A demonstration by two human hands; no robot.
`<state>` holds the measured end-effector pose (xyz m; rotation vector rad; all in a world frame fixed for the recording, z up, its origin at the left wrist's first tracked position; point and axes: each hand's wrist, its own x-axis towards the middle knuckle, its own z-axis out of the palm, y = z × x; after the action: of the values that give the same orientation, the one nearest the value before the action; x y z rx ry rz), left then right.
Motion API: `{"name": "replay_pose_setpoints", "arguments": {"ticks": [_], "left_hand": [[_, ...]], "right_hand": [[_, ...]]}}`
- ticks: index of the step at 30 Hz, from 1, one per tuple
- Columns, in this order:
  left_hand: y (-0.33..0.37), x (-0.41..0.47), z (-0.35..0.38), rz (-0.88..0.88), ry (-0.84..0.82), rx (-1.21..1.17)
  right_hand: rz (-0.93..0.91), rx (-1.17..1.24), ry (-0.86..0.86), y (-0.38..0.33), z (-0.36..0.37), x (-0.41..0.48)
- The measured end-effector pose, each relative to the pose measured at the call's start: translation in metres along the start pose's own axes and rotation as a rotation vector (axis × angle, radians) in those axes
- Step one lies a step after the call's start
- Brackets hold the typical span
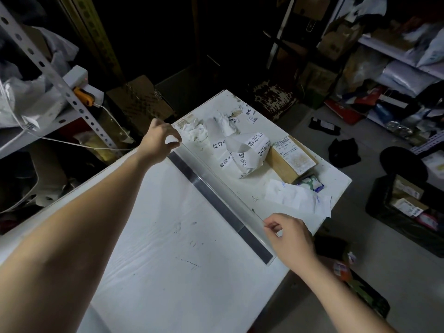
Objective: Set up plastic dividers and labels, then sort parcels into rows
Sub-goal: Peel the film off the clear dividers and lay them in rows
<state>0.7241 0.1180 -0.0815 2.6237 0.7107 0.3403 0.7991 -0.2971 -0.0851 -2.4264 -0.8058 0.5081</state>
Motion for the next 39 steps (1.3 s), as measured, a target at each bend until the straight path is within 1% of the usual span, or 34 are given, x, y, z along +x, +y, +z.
{"name": "replay_pose_setpoints", "arguments": {"ticks": [11,22,26,29,33,39], "left_hand": [[-0.003,0.003,-0.007,0.069,-0.063,0.055],[0.0,0.003,-0.017,0.049,-0.125,0.071],[0.005,-0.002,-0.025,0.017,-0.121,0.088],[0.009,-0.013,-0.035,-0.001,-0.123,0.126],[0.02,-0.037,-0.052,0.004,-0.179,0.196],[0.055,-0.101,-0.093,-0.005,-0.134,0.387]], "right_hand": [[-0.011,-0.004,0.024,-0.005,0.001,-0.004],[0.047,-0.025,0.017,-0.012,-0.006,-0.008],[0.048,-0.058,0.029,-0.016,-0.014,-0.012],[0.02,-0.133,0.002,-0.023,-0.02,-0.016],[-0.049,-0.244,-0.022,-0.04,-0.028,-0.023],[-0.212,-0.368,-0.037,-0.068,-0.035,-0.046]]}}
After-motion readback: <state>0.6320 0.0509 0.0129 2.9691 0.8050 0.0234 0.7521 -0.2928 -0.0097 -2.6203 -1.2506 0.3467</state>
